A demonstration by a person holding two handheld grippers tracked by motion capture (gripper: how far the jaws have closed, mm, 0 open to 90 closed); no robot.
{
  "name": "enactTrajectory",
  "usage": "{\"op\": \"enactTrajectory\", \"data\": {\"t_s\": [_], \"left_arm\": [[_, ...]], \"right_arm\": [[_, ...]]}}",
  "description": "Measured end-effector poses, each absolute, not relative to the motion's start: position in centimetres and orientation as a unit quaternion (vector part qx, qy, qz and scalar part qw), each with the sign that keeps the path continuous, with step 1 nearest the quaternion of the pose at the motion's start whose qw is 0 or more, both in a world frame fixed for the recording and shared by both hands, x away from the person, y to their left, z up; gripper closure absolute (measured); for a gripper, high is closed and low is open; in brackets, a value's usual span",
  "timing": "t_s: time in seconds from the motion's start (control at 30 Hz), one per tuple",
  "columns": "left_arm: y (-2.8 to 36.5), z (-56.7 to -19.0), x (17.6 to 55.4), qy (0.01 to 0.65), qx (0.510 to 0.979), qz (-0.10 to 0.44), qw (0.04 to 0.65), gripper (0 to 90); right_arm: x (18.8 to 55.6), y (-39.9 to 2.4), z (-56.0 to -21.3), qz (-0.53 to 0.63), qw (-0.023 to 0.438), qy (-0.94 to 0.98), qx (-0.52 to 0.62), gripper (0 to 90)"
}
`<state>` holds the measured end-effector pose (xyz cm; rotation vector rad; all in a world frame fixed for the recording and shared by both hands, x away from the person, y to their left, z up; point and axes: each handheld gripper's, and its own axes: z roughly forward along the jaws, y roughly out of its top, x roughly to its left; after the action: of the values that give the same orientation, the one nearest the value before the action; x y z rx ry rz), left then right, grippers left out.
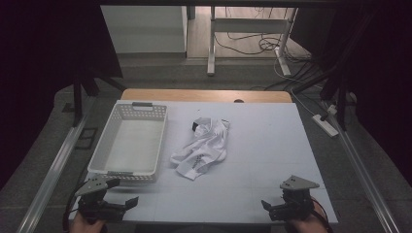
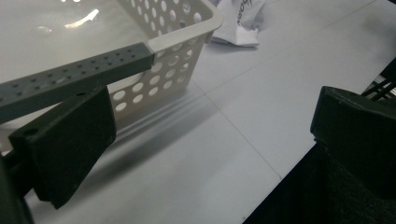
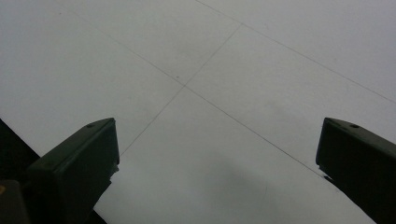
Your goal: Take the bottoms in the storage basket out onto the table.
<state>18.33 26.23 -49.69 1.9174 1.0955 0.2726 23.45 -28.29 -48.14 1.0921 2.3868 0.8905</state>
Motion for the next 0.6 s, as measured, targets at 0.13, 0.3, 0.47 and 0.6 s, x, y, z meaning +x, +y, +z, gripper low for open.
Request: {"op": "enactTrajectory", "data": {"t_s": [0.13,0.3,0.47,0.6], "left_arm": [[26.5,-49.9,18.1,0.446,0.772,0.112,0.439,0.0],[26.8,-50.1,17.6,0.451,0.774,0.116,0.430,0.0],[27.4,-50.3,17.1,0.458,0.772,0.121,0.424,0.0],[28.0,-50.3,16.8,0.463,0.766,0.121,0.429,0.0]], "right_arm": [[23.5,-28.3,-48.1,0.316,0.184,0.846,0.388,0.0],[23.5,-28.3,-48.1,0.314,0.183,0.847,0.389,0.0],[23.5,-28.3,-48.1,0.314,0.184,0.846,0.390,0.0],[23.5,-28.3,-48.2,0.315,0.184,0.846,0.390,0.0]]}}
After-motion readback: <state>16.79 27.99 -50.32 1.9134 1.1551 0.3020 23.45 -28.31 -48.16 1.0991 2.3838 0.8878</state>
